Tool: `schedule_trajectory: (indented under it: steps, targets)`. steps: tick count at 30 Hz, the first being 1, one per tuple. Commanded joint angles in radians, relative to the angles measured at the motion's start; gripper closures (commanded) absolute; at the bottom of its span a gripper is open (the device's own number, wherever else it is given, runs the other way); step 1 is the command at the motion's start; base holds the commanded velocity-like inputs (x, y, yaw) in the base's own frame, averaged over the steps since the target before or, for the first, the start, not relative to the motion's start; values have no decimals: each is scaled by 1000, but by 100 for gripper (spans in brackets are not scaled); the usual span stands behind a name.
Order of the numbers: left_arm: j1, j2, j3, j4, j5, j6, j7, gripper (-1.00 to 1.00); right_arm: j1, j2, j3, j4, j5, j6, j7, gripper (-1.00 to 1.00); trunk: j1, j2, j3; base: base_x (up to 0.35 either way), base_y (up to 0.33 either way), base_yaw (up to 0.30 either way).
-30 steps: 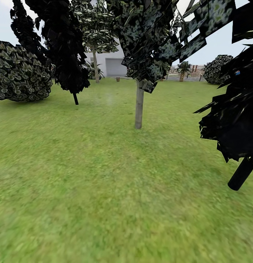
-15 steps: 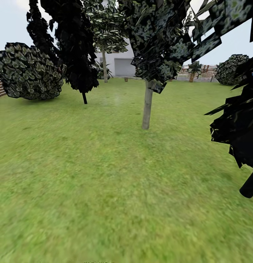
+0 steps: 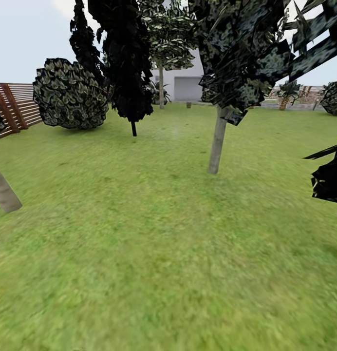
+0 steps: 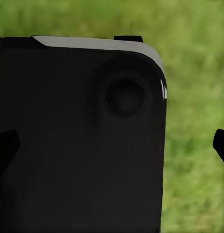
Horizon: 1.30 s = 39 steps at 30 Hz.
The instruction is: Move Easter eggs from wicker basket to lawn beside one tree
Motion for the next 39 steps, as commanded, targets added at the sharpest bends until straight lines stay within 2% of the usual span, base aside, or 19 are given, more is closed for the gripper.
schedule_trajectory:
  steps: [1, 7, 30, 39]
  targets:
    - [0, 0, 1, 0, 1, 0, 0, -100, -1, 0, 0, 1, -1, -3, -1, -100, 0, 0, -2, 0, 0, 172]
    - [0, 0, 1, 0, 0, 0, 0, -100, -1, -1, 0, 1, 0, -2, 0, -100, 0, 0, -3, 178, 0, 33]
    - [0, 0, 1, 1, 0, 1, 0, -100, -1, 0, 3, 1, 4, -2, 1, -100, 0, 0, -3, 338, 0, 0]
    - [0, 0, 1, 1, 0, 1, 0, -100, -1, 2, 3, 2, 6, -3, 1, -100, 0, 0, -3, 340, 0, 232]
